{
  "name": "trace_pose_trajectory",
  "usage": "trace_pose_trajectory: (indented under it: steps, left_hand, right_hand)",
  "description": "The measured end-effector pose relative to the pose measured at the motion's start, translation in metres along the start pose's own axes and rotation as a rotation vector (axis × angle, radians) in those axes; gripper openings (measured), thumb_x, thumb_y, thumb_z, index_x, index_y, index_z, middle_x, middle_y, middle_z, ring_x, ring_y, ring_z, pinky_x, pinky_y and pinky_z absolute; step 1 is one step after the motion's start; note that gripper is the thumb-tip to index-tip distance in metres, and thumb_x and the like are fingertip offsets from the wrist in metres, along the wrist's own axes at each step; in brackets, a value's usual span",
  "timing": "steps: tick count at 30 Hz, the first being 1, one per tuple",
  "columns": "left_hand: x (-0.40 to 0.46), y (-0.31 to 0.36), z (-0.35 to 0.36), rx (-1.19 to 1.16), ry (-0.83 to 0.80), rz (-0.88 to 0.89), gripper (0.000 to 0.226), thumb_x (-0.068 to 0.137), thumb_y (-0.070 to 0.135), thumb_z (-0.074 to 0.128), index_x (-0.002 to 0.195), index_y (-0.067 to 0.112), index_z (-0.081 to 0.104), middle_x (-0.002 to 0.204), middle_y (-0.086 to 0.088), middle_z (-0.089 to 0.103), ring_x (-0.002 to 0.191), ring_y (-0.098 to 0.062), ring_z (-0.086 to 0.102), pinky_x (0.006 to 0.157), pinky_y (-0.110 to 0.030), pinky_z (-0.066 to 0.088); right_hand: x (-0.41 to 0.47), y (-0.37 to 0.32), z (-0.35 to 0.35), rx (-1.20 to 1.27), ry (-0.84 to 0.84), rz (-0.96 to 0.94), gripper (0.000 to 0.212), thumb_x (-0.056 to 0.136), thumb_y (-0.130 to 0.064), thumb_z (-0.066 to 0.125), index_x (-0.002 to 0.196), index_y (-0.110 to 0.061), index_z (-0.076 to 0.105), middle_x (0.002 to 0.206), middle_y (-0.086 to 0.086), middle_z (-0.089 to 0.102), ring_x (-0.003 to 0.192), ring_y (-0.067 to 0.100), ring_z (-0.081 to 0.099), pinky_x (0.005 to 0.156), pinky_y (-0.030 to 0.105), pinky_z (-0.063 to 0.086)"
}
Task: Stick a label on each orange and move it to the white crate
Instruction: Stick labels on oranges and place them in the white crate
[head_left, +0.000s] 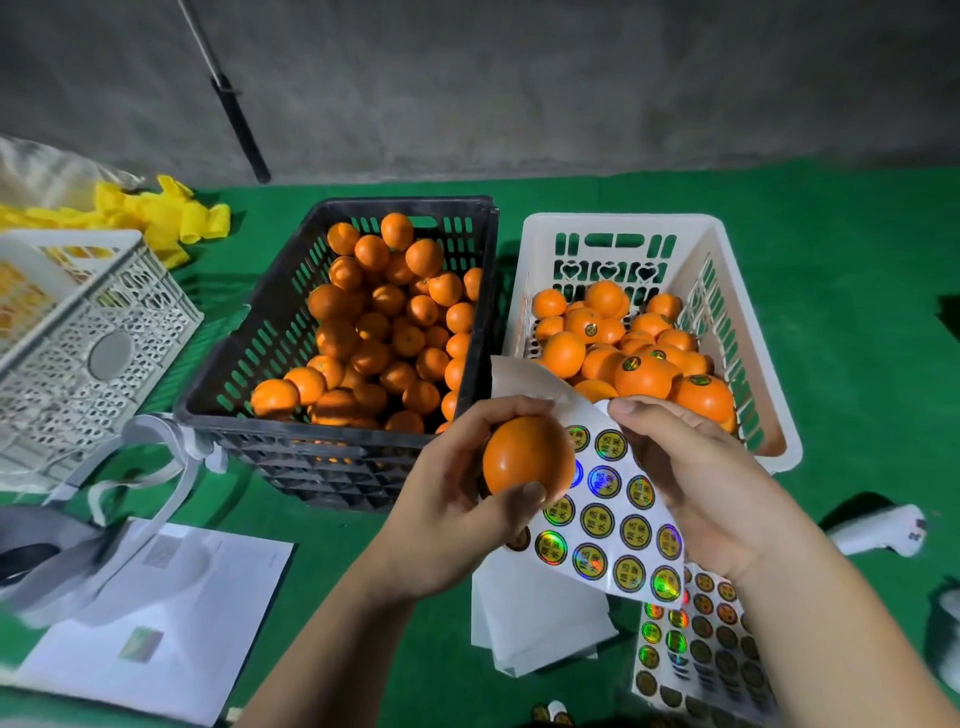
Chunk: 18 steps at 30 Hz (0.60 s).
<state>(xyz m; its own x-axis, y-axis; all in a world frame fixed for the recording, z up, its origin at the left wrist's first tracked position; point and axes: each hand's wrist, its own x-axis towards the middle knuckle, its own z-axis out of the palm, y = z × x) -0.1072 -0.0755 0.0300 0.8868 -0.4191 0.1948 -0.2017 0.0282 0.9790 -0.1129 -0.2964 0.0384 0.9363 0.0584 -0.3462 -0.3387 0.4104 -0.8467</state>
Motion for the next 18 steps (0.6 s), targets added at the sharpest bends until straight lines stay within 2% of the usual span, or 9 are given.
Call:
trace_pose_trajectory:
  steps: [1, 3, 5, 6, 8, 10, 12, 15, 18]
  left_hand:
    - [0.0, 0.0, 0.0, 0.01, 0.006, 0.002, 0.047, 0.083, 0.032, 0.067, 0.13, 0.032, 0.063, 0.13, 0.008, 0.063, 0.114, -0.018, 0.067, 0.079, -0.024, 0.058]
    - [0.0, -0.002, 0.0, 0.029, 0.015, -0.007, 0.046, 0.083, 0.034, 0.067, 0.129, 0.032, 0.063, 0.129, 0.009, 0.064, 0.117, -0.017, 0.066, 0.083, -0.022, 0.056]
    - [0.0, -0.004, -0.001, 0.023, 0.028, -0.037, 0.044, 0.086, 0.036, 0.07, 0.129, 0.031, 0.064, 0.127, 0.008, 0.065, 0.112, -0.016, 0.067, 0.083, -0.024, 0.058]
    - [-0.001, -0.006, -0.001, 0.006, 0.04, -0.063, 0.044, 0.088, 0.04, 0.074, 0.13, 0.03, 0.064, 0.125, 0.006, 0.065, 0.11, -0.017, 0.069, 0.083, -0.026, 0.059]
    - [-0.001, -0.008, 0.001, -0.062, 0.064, -0.129, 0.056, 0.084, 0.055, 0.081, 0.131, 0.029, 0.065, 0.125, 0.001, 0.067, 0.111, -0.024, 0.07, 0.088, -0.038, 0.063]
    - [0.0, -0.01, 0.003, -0.127, 0.08, -0.18, 0.07, 0.075, 0.064, 0.085, 0.133, 0.029, 0.065, 0.13, -0.007, 0.066, 0.116, -0.033, 0.069, 0.094, -0.056, 0.061]
    - [0.001, -0.011, 0.004, -0.172, 0.083, -0.197, 0.079, 0.07, 0.066, 0.087, 0.135, 0.027, 0.065, 0.133, -0.014, 0.065, 0.118, -0.039, 0.069, 0.096, -0.063, 0.058]
    - [0.004, -0.011, 0.006, -0.25, 0.096, -0.201, 0.079, 0.072, 0.062, 0.088, 0.135, 0.02, 0.066, 0.13, -0.018, 0.069, 0.116, -0.037, 0.071, 0.093, -0.048, 0.061]
    - [0.004, -0.013, 0.005, -0.268, 0.101, -0.216, 0.075, 0.073, 0.059, 0.088, 0.133, 0.02, 0.067, 0.126, -0.016, 0.072, 0.112, -0.036, 0.074, 0.089, -0.039, 0.061]
  right_hand:
    - [0.003, 0.001, -0.001, 0.006, 0.071, -0.028, 0.009, 0.085, -0.028, 0.075, 0.082, -0.023, 0.082, 0.088, 0.004, 0.076, 0.075, 0.019, 0.07, 0.068, 0.029, 0.058]
    - [0.008, 0.004, -0.007, -0.081, 0.287, -0.203, 0.021, 0.095, -0.02, 0.07, 0.079, -0.025, 0.081, 0.067, -0.007, 0.064, 0.061, 0.01, 0.057, 0.059, 0.023, 0.049]
    - [0.005, 0.002, -0.011, -0.324, 0.49, -0.527, 0.024, 0.098, -0.016, 0.066, 0.083, -0.029, 0.08, 0.064, -0.012, 0.061, 0.06, 0.008, 0.053, 0.06, 0.02, 0.046]
    - [0.0, 0.001, -0.012, -0.43, 0.503, -0.69, 0.023, 0.098, -0.017, 0.066, 0.086, -0.031, 0.079, 0.069, -0.013, 0.066, 0.063, 0.006, 0.056, 0.062, 0.016, 0.047]
    - [-0.011, 0.002, -0.006, -0.573, 0.392, -0.9, 0.016, 0.098, -0.022, 0.067, 0.097, -0.035, 0.077, 0.087, -0.016, 0.074, 0.079, 0.001, 0.066, 0.074, 0.012, 0.05]
    - [-0.019, 0.008, 0.008, -0.766, 0.267, -1.023, 0.014, 0.098, -0.02, 0.067, 0.106, -0.027, 0.077, 0.103, -0.015, 0.074, 0.096, 0.003, 0.069, 0.085, 0.013, 0.049]
    - [-0.02, 0.017, 0.019, -0.906, 0.183, -1.1, 0.016, 0.097, -0.017, 0.066, 0.106, -0.014, 0.079, 0.108, -0.006, 0.073, 0.104, 0.002, 0.066, 0.09, 0.012, 0.047]
    - [-0.019, 0.027, 0.027, -0.949, 0.167, -1.121, 0.021, 0.096, -0.018, 0.066, 0.107, -0.007, 0.08, 0.109, 0.003, 0.071, 0.106, 0.008, 0.065, 0.093, 0.016, 0.048]
    - [-0.016, 0.031, 0.025, -1.0, 0.158, -1.129, 0.023, 0.099, -0.019, 0.064, 0.111, -0.007, 0.08, 0.111, 0.003, 0.068, 0.107, 0.015, 0.065, 0.092, 0.023, 0.051]
